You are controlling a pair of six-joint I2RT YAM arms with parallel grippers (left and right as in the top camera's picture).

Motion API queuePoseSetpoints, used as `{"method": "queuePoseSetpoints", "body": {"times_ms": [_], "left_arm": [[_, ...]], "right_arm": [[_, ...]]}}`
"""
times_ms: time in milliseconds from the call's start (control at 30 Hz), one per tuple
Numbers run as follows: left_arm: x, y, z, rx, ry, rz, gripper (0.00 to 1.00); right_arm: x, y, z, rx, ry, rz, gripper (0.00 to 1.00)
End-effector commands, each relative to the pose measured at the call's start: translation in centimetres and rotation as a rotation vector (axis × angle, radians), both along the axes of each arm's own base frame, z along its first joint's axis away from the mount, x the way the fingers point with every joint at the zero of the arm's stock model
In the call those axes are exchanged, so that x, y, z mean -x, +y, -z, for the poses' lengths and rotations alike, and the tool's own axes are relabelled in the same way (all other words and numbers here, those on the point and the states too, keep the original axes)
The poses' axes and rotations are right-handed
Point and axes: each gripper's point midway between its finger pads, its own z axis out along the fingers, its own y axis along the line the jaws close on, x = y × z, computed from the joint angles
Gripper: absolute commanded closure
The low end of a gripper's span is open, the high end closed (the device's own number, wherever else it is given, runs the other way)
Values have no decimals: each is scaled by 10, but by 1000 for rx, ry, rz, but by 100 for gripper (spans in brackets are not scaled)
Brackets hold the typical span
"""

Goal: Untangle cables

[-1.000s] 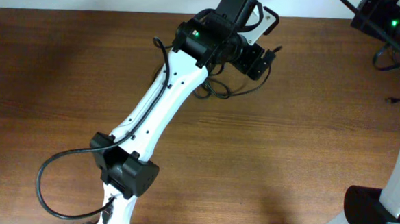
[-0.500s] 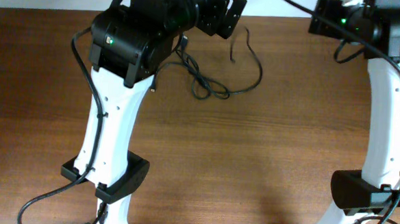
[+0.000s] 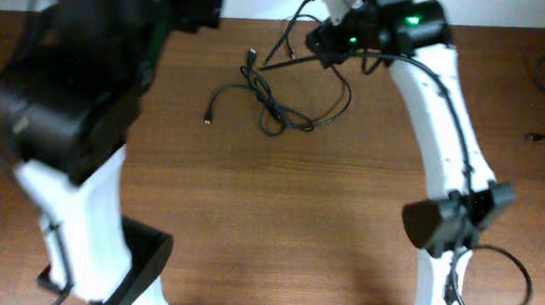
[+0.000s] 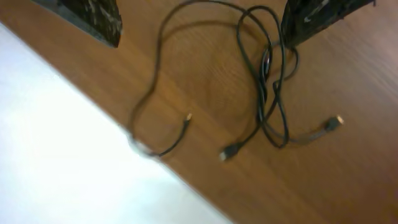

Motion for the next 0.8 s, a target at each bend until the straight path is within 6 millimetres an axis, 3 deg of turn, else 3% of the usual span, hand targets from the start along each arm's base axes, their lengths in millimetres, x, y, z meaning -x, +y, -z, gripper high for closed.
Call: {"method": "queuePoseSetpoints", "body": {"times_ms": [0,100,167,400,567,767], "left_arm": [[31,28,-16,1,-31,-52,1],[37,30,-8,-15,7,-54,1],[38,30,-1,-25,35,-54,1],[43,32,16,-51,104,-53,1],[45,33,21,-60,127,-53,1],[45,33,22,-62,132,-53,1]], "right_arm": [[-5,48,72,-8,90,-179,20],[-3,77,112,39,102,-264,23],[-1,92,124,46,103,-287,23],[20,143,114,61,36,-384,21],[24,146,123,86,45,-385,26],[10,128,130,87,56,-346,30]]}}
